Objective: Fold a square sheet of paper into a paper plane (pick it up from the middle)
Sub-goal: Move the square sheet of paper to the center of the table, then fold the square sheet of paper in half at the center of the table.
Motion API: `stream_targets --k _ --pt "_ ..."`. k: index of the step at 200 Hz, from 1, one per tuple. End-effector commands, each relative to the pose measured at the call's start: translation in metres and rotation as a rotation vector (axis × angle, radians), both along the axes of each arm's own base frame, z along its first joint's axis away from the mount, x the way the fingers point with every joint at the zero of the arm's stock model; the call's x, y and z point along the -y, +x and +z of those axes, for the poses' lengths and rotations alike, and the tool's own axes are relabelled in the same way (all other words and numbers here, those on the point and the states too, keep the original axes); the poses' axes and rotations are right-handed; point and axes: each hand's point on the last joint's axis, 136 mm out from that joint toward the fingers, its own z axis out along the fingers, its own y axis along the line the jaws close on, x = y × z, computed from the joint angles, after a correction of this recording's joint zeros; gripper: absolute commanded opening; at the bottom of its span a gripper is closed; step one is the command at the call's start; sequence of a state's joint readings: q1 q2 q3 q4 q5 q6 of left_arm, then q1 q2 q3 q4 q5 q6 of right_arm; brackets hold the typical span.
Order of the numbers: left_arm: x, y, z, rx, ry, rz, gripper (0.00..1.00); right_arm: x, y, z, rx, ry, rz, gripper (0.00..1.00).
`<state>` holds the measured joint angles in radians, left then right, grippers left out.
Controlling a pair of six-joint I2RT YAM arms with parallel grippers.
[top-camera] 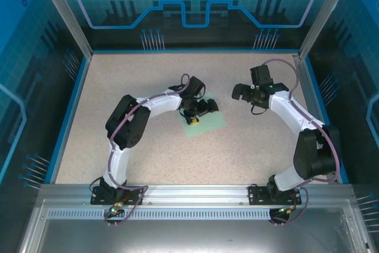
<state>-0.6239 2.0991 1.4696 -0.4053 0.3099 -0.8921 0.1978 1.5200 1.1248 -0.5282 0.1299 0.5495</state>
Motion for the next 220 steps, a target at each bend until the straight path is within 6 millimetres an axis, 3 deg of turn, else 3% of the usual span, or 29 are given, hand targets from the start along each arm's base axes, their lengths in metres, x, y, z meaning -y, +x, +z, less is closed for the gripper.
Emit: stream_targets --k 1,22,44,58,83,120,147,176,220 --pt "0.005 -0.057 -0.023 -0.195 0.013 -0.062 0.98 -0.008 -0.013 0.002 -0.02 -0.014 0.047 0.99" --pt "0.009 -0.048 0.002 -0.13 -0.031 -0.061 0.98 -0.014 -0.018 0.002 -0.057 -0.034 0.079 0.99" --pt "0.004 -0.025 0.04 -0.035 -0.084 -0.03 0.98 -0.032 -0.021 0.004 -0.088 -0.036 0.137 0.99" --pt "-0.015 -0.011 0.055 -0.012 -0.11 0.025 0.99 -0.049 -0.024 0.004 -0.105 -0.034 0.177 1.0" --pt "-0.067 0.012 0.075 0.042 -0.142 0.14 0.99 -0.088 -0.028 -0.005 -0.145 0.007 0.238 0.99" --pt "-0.143 0.028 0.075 0.067 -0.098 0.281 0.98 -0.145 -0.035 -0.033 -0.267 -0.078 0.323 0.99" --pt "-0.177 0.029 0.066 0.057 -0.076 0.342 0.99 -0.177 -0.044 -0.06 -0.366 -0.123 0.391 0.98" --pt "-0.195 0.03 0.059 0.044 -0.061 0.367 0.98 -0.182 -0.049 -0.078 -0.433 -0.162 0.397 0.97" --pt "-0.196 0.038 0.059 0.041 -0.07 0.361 0.98 -0.183 -0.053 -0.095 -0.496 -0.17 0.417 0.97"
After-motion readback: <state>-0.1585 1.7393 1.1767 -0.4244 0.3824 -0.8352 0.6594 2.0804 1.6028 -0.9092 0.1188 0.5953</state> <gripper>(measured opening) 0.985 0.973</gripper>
